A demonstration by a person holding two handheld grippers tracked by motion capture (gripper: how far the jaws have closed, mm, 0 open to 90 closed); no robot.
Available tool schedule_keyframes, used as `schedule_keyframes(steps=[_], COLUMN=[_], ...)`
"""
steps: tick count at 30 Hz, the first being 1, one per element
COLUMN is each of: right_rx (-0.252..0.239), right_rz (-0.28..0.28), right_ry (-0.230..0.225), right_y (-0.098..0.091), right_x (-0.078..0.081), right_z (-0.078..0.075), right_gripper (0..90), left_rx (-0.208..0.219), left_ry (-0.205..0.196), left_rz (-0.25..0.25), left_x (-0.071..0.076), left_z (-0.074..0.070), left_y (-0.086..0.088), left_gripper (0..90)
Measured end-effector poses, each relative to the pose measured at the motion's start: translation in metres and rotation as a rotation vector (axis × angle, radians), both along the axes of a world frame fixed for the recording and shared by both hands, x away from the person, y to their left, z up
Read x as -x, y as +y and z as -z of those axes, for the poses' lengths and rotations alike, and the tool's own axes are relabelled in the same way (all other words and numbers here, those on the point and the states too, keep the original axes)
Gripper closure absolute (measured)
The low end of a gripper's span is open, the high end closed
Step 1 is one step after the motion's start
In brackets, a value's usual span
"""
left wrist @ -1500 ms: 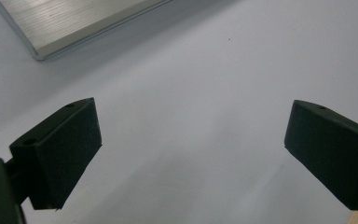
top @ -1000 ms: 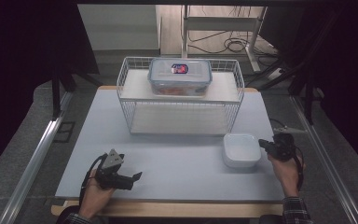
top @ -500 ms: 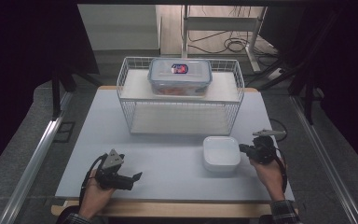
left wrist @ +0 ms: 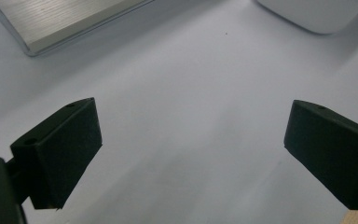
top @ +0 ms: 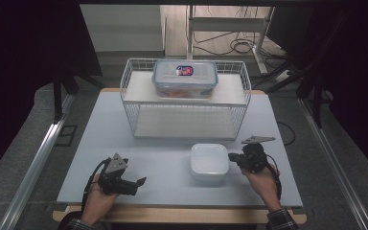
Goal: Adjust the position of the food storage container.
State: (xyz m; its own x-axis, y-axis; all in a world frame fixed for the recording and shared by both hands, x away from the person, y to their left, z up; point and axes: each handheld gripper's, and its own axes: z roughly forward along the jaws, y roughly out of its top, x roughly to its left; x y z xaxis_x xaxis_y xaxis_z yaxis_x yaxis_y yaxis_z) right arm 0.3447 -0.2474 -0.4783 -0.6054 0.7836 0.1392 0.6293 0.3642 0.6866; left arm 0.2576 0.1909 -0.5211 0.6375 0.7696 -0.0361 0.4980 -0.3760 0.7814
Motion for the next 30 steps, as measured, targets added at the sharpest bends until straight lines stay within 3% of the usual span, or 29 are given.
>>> schedule_keyframes(steps=[10,25,30], right_rx=[-0.023,-0.035,-0.018], right_rz=[-0.056,-0.126,-0.13], right_ry=[0.0,0.002,-0.019], right_y=[0.026,0.051,0.052], right_x=[0.006,0.015,0.016], right_z=[0.0,0.002,0.001], right_gripper=[89.4,89.4,87.4], left_rx=[-0.003,-0.008,-0.003], left_ry=[0.004,0.005,0.008], left_rz=[0.005,0.008,0.006], left_x=[0.0,0.0,0.001], left_z=[0.0,0.0,0.0], left_y=[-0.001,-0.002,-0.001], left_gripper=[4.0,4.1,4.2])
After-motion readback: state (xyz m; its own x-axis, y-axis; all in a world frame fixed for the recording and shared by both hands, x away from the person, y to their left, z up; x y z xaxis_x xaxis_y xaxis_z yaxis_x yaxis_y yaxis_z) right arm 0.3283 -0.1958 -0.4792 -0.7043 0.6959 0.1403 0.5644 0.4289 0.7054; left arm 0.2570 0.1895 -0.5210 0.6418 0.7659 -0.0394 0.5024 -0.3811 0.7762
